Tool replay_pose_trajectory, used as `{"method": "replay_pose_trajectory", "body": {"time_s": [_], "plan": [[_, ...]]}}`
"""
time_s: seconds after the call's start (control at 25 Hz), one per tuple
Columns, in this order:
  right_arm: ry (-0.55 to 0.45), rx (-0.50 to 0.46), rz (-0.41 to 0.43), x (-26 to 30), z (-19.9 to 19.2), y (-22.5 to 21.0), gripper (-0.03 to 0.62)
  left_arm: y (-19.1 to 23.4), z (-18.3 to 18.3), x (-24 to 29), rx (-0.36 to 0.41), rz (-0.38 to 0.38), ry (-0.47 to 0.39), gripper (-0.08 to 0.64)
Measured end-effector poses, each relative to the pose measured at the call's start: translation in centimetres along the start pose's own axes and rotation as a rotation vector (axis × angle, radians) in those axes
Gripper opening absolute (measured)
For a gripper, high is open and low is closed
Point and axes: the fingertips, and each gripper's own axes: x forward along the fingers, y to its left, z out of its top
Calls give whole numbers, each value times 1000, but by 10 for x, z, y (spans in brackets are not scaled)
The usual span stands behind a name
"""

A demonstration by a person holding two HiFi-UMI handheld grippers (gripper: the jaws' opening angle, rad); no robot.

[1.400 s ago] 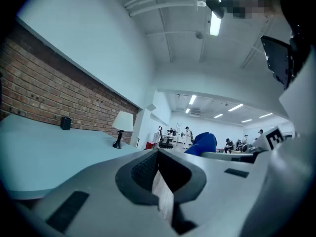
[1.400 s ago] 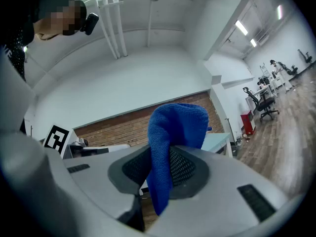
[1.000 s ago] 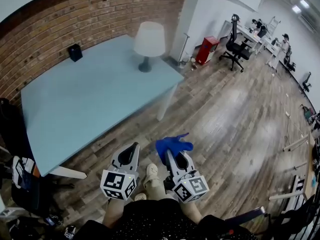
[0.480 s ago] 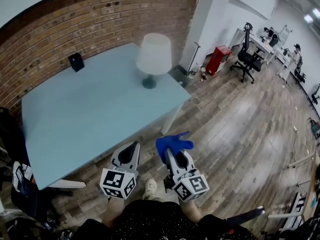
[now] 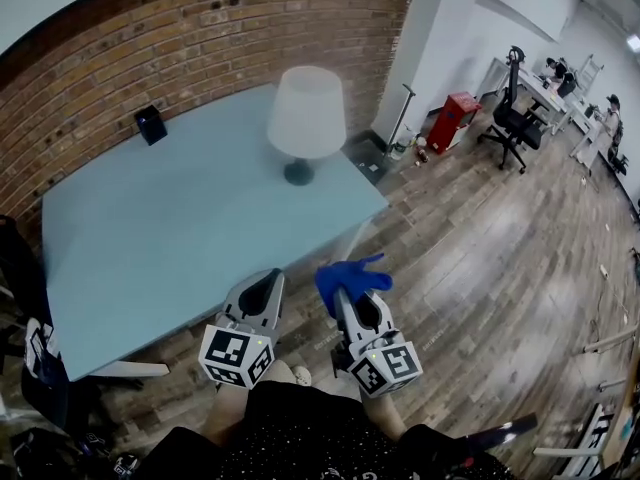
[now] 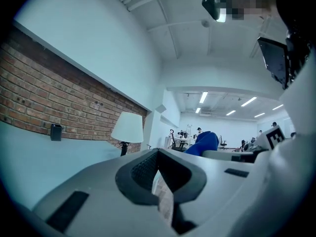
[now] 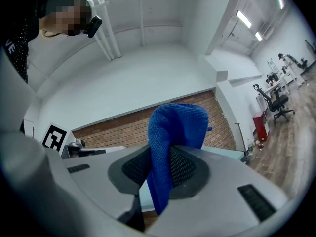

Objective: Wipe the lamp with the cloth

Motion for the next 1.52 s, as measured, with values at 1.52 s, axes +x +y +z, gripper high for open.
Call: {"method": "replay_pose_trajectory", "body": {"time_s": [1.52], "plan": [[-191,-128,431,306,176,-94,74,192,106,262,34,156,-96,9]]}}
